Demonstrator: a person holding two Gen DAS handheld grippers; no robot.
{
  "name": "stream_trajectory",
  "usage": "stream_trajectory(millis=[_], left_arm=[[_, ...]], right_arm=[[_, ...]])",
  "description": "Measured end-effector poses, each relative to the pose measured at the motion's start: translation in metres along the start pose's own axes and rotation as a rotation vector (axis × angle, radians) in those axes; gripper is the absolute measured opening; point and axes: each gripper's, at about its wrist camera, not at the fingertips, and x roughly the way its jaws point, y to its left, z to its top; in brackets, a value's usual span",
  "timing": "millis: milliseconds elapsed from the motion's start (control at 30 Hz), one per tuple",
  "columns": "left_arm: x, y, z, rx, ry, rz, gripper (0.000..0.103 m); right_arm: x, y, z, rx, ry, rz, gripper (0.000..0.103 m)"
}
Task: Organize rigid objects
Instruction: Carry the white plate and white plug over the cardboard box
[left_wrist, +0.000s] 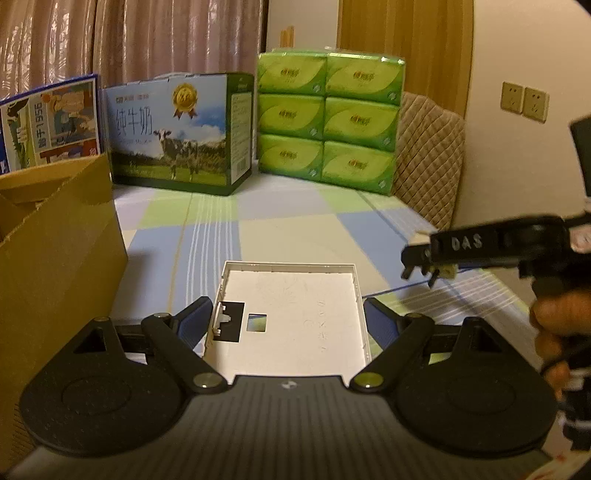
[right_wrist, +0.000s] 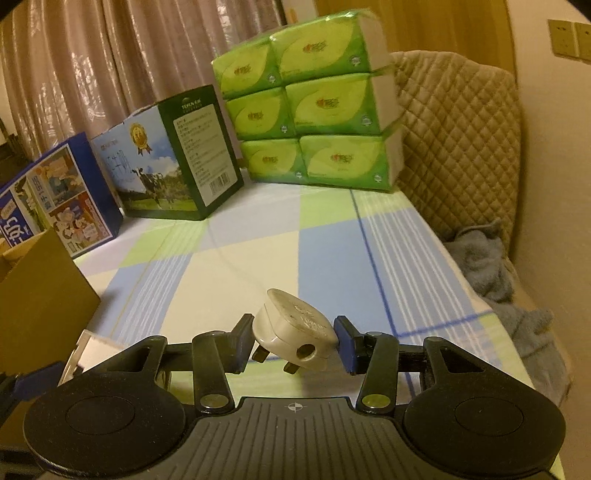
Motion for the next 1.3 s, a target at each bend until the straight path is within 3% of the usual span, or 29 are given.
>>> stream_trajectory(millis=[300,500,667,867,1300], left_arm=[[-0.04,0.002,0.011,-0.028,-0.021,-0.041,0.085],[-0.09,0.007,0.024,-0.018,-0.051,-0.031,0.085],[-0.139,0.008,0.029,0.04,-0.06,-0.028,0.085],[-0.192,0.015,0.038,0.039,-0.073,-0.022,0.085],[-0.278,0.063,0.046,-0.017,-0.089,0.065,0.085]], right_arm=[[-0.058,-0.001,-0.028,0.027,0.005,-0.047,0.043],[-0.105,0.02,-0.041,0.042,-0.047,-0.045,0.043],[-0.149,0.047,-0.043,0.013,-0.073,-0.01,0.043],[-0.191,0.086,-0.047,-0.045,-0.101,0.005,0.043],[-0.235,0.157,-0.053,-0.123,-0.108,0.098,0.043]])
